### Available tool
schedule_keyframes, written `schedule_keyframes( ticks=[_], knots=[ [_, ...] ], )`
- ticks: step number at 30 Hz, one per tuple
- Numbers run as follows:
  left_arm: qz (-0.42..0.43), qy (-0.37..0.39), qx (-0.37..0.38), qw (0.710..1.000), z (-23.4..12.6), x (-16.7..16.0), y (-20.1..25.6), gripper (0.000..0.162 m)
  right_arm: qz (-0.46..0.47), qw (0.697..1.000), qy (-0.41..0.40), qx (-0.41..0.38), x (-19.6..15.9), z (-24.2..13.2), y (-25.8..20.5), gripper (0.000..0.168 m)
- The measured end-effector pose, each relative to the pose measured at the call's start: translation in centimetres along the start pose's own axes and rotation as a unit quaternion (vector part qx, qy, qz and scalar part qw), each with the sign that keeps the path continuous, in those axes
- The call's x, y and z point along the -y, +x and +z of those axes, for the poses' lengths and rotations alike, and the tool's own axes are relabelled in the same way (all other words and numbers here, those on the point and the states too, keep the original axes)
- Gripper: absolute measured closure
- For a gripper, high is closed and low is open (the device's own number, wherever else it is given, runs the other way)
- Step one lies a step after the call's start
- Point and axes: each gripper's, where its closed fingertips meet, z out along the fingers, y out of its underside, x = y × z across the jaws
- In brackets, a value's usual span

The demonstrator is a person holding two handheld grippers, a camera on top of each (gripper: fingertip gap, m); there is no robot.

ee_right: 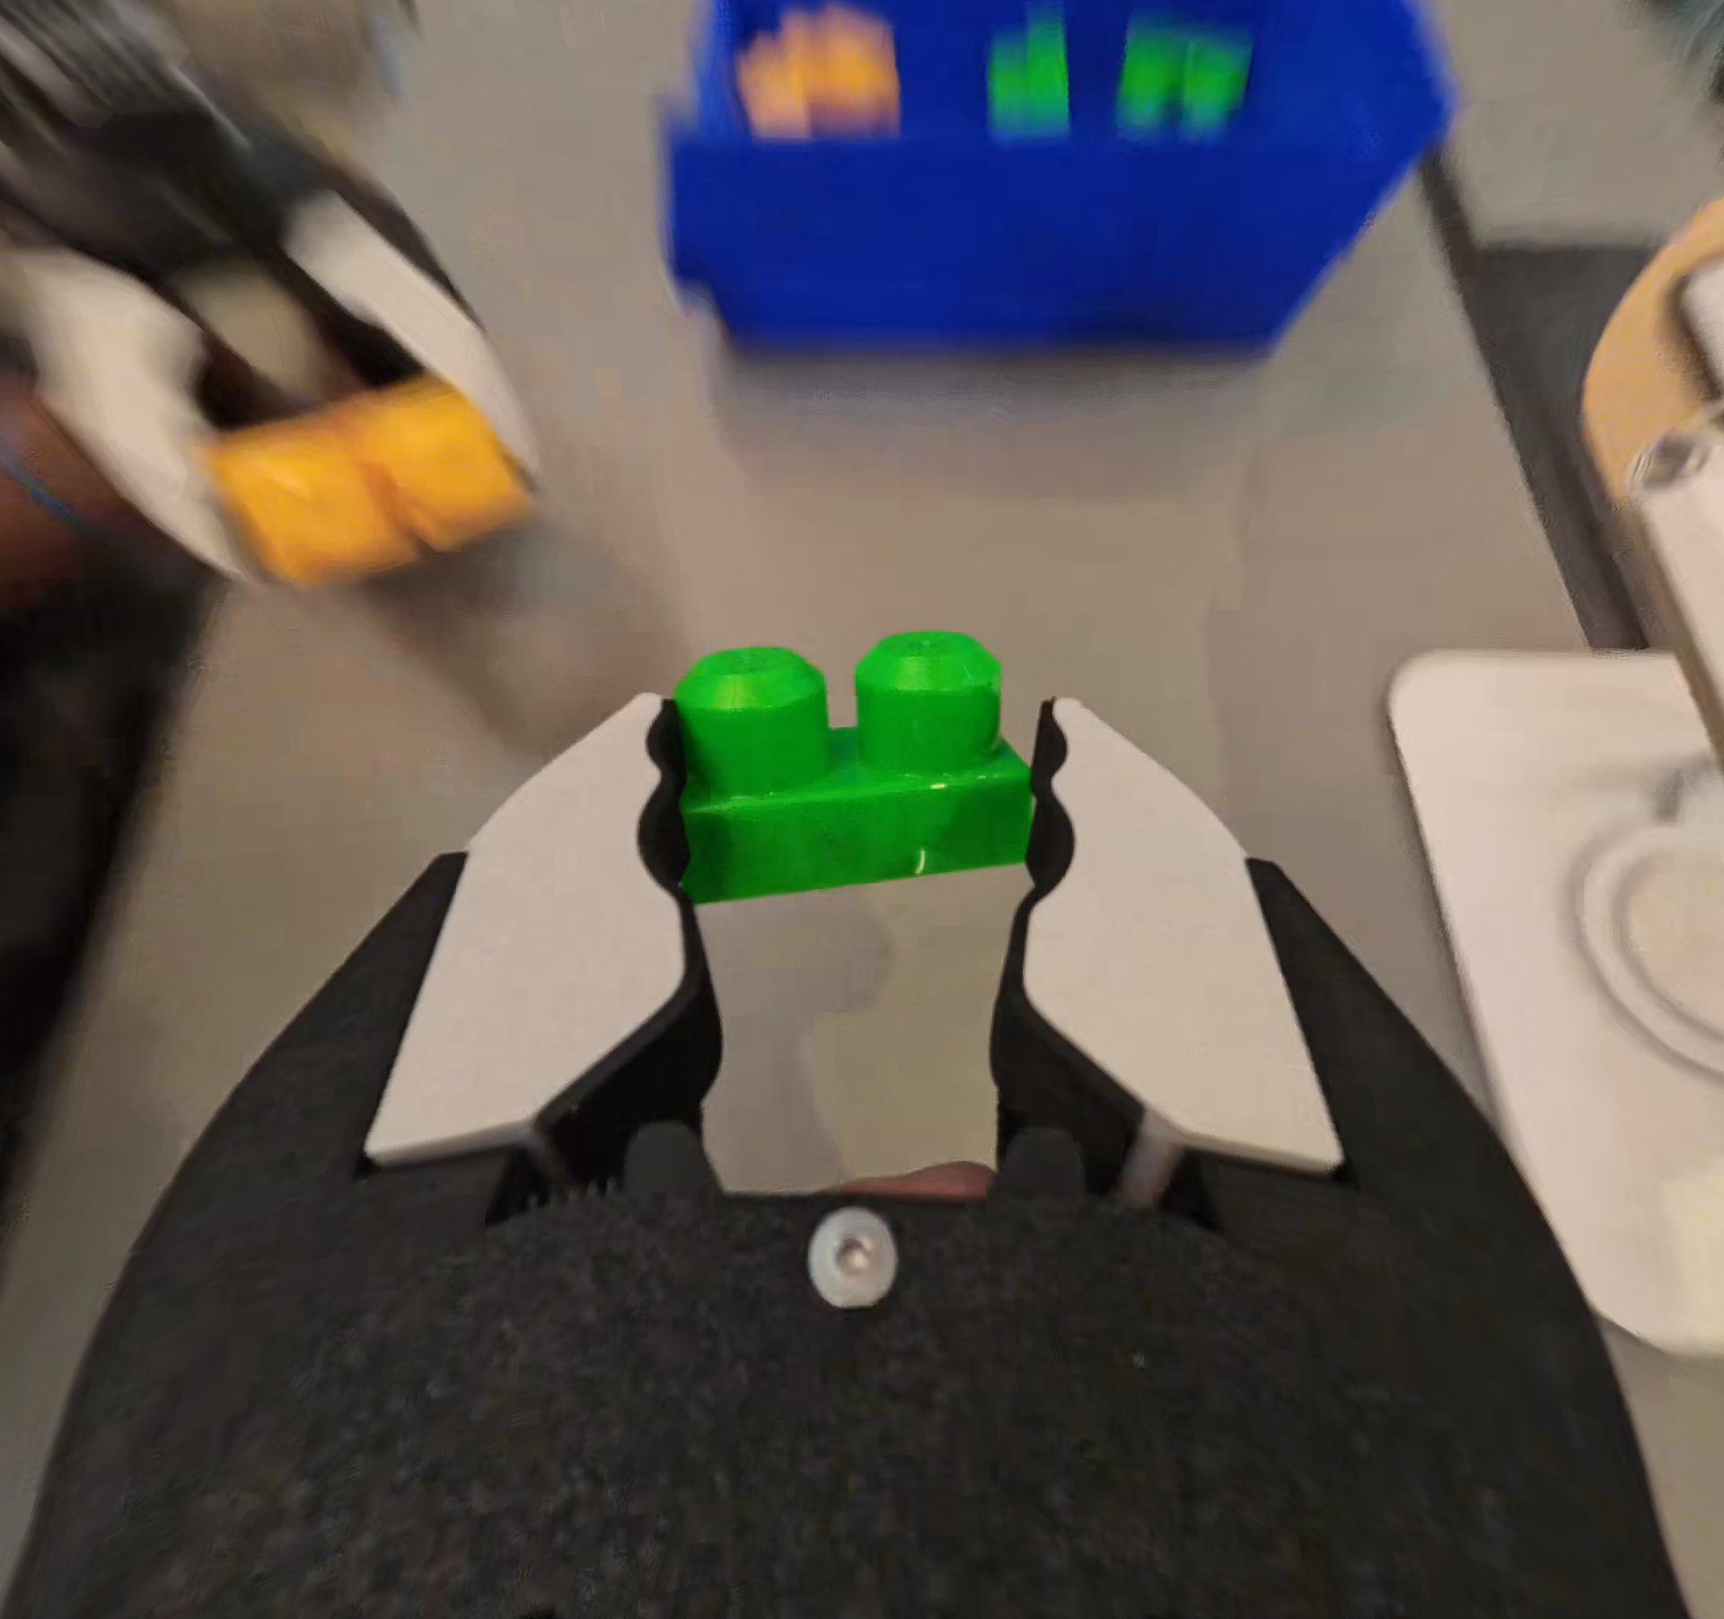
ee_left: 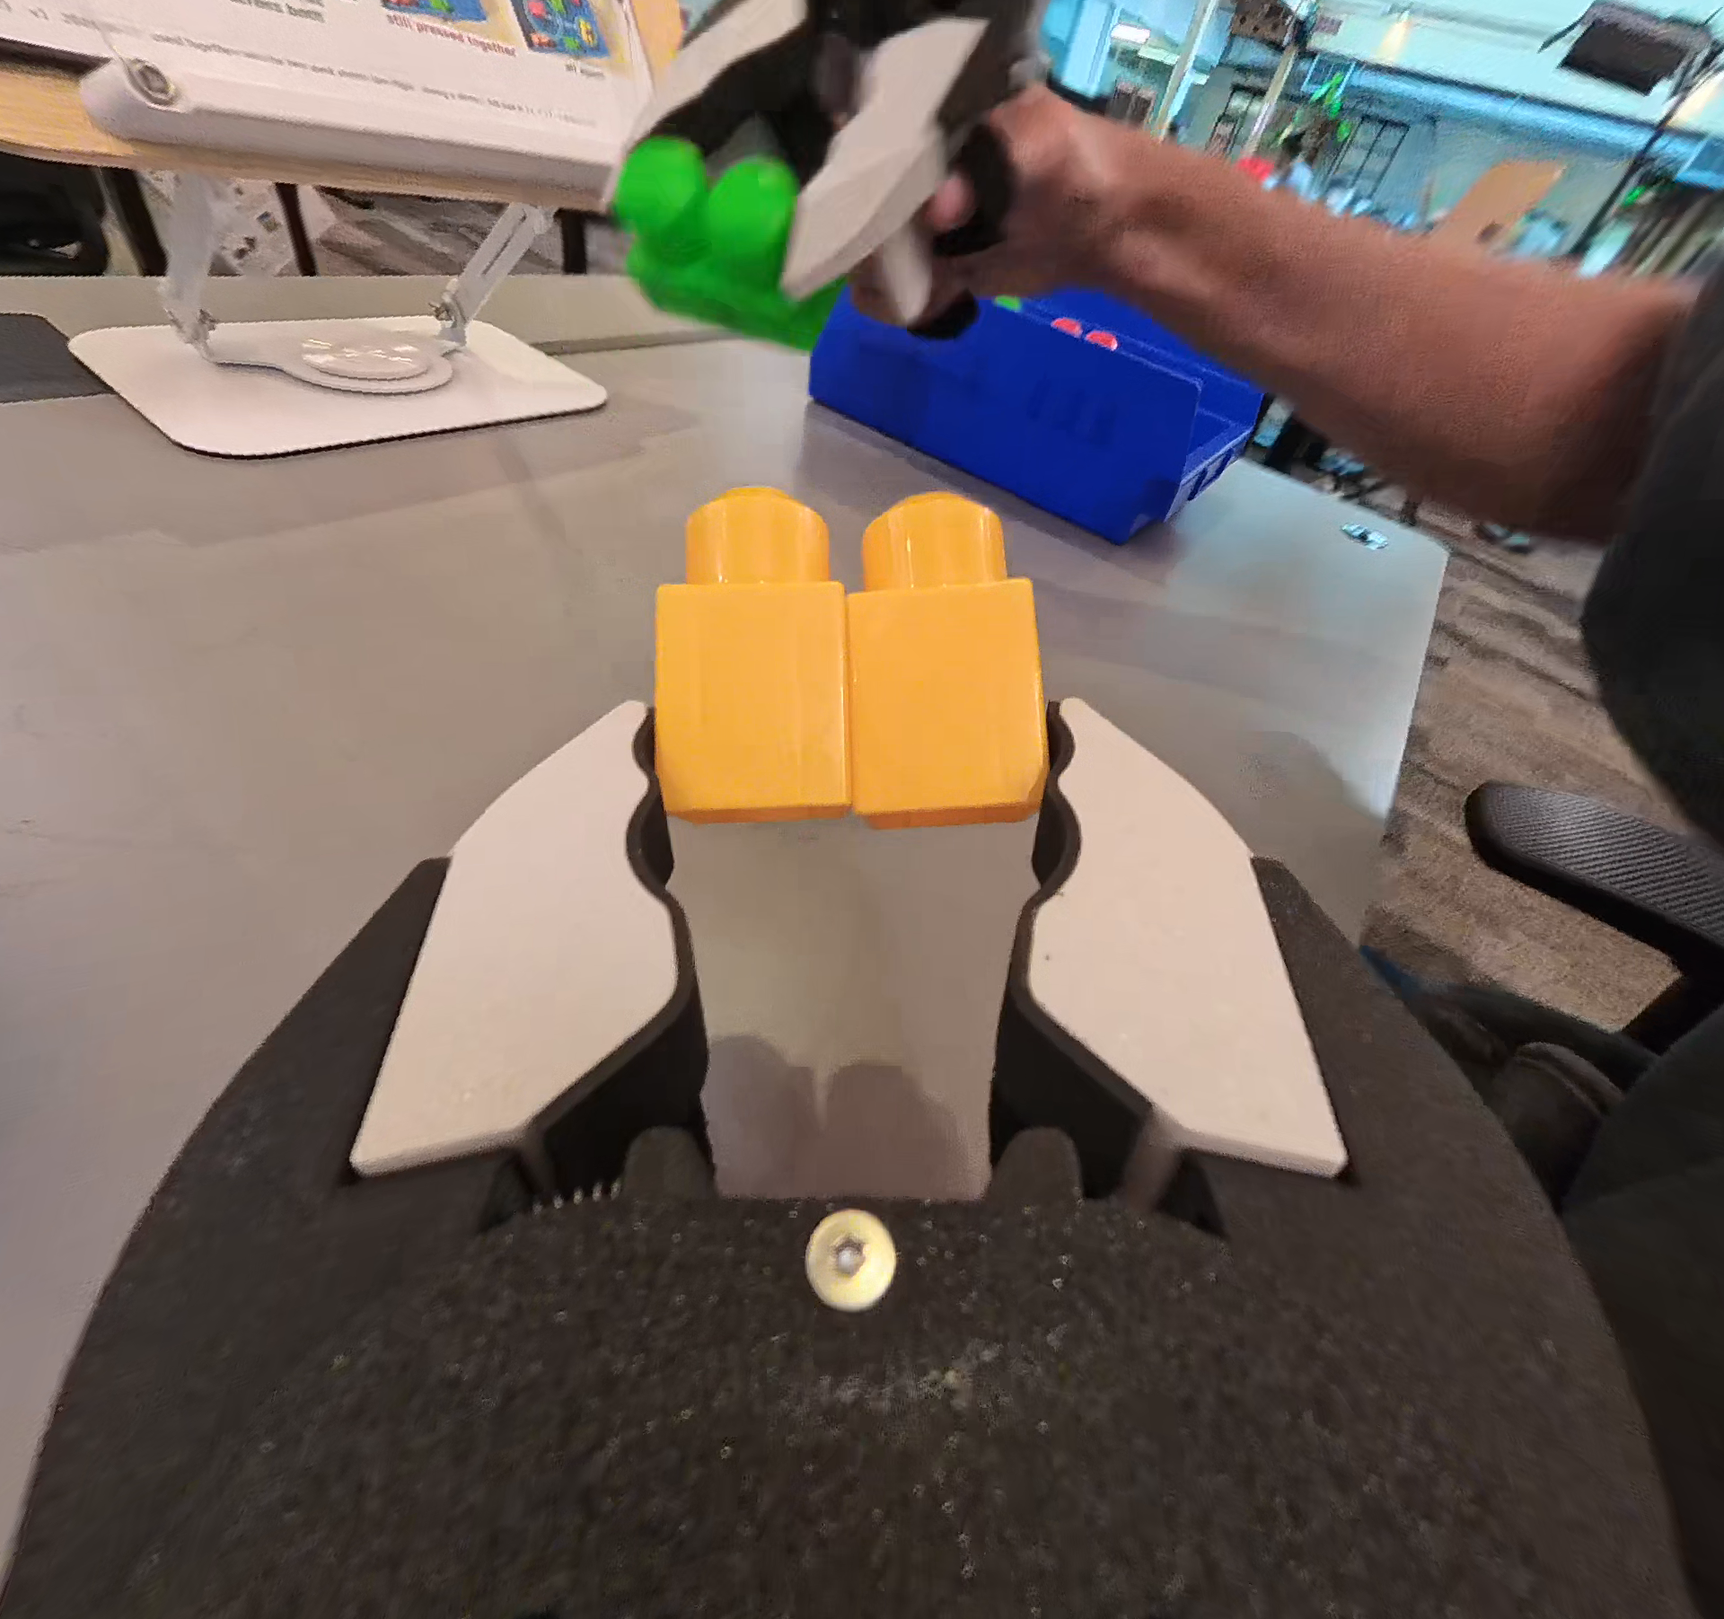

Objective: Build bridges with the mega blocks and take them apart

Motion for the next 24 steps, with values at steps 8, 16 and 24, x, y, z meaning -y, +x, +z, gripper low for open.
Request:
schedule_keyframes(
  ticks=[8, 16, 24],
  knots=[
    [0.001, 0.076, -0.059, 0.995, 0.9, 4.2, 2.5, 0.086, 0.106, 0.864, 0.471, 0.143, 6.2, -9.0, -9.6, 0.097],
    [0.075, 0.136, -0.110, 0.982, 4.6, 11.3, 8.5, 0.086, 0.090, 0.784, 0.575, 0.215, 10.2, -10.6, -12.2, 0.097],
    [0.108, 0.153, -0.085, 0.979, 5.6, 13.0, 9.5, 0.086, 0.090, 0.779, 0.573, 0.237, 10.2, -10.7, -13.4, 0.097]
  ],
)
